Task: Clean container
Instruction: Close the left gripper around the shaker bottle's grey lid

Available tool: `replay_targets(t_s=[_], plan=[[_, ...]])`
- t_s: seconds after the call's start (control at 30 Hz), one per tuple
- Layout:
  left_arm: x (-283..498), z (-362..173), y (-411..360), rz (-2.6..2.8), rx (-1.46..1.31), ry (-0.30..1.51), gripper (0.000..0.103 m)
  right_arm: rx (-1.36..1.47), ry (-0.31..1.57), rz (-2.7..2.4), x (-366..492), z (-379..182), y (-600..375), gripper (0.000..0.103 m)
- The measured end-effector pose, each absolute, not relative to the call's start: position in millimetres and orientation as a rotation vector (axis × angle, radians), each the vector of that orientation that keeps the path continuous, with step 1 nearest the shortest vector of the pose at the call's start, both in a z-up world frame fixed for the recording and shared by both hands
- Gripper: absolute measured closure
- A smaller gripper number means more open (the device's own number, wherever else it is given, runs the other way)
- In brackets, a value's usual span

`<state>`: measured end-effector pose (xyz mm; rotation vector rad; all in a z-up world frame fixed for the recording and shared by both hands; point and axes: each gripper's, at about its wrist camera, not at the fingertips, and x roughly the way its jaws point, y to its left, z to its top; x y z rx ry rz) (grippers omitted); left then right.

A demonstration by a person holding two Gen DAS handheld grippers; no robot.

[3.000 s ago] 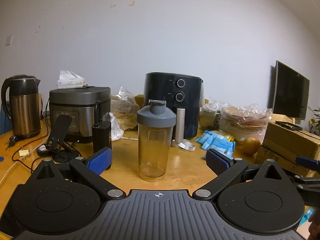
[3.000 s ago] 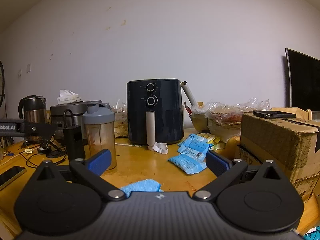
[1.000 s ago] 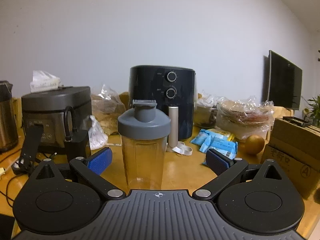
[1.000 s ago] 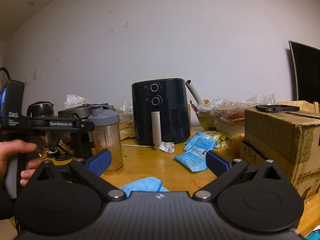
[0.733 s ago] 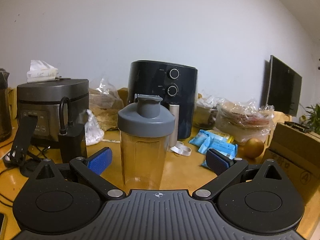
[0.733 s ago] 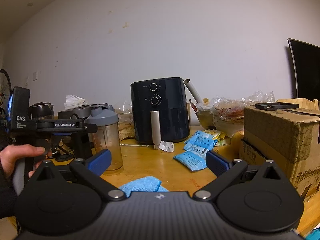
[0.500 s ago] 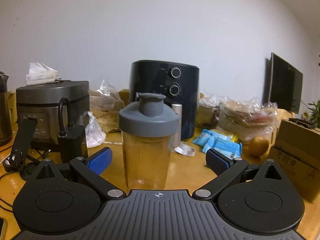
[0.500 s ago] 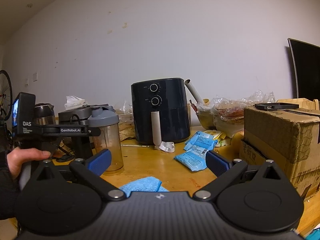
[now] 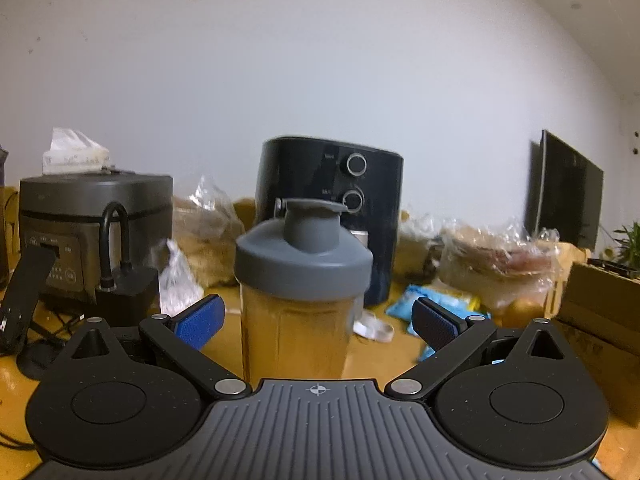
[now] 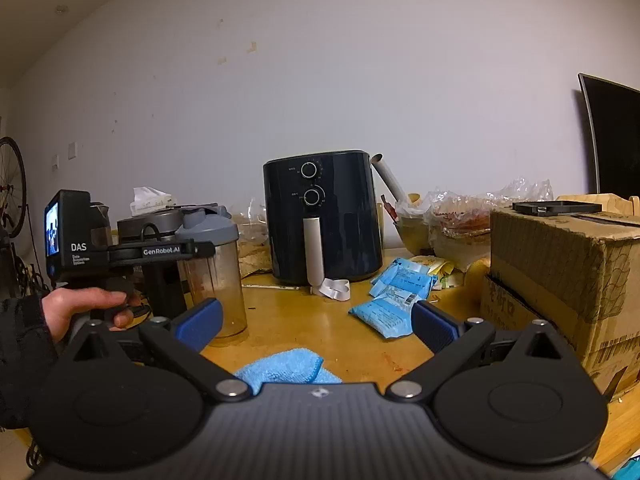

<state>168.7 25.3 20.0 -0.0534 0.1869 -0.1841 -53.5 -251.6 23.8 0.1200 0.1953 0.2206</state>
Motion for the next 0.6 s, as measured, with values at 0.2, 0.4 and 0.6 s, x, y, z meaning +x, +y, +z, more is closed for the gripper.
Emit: replay_targets(t_s=[0.2, 0.4, 0.6], plan=[[175, 22, 23, -0.166, -0.008, 0.168, 0.0, 0.116, 0.199, 0.22, -52, 22, -251, 0.0], [184, 19, 19, -0.155, 0.022, 0.171, 0.0, 0.108, 0.201, 0.229, -52, 22, -249, 0.0], [193, 18, 21, -0.163, 0.002, 0.179, 0.0, 0.102, 0.203, 0.235, -52, 21, -249, 0.0]])
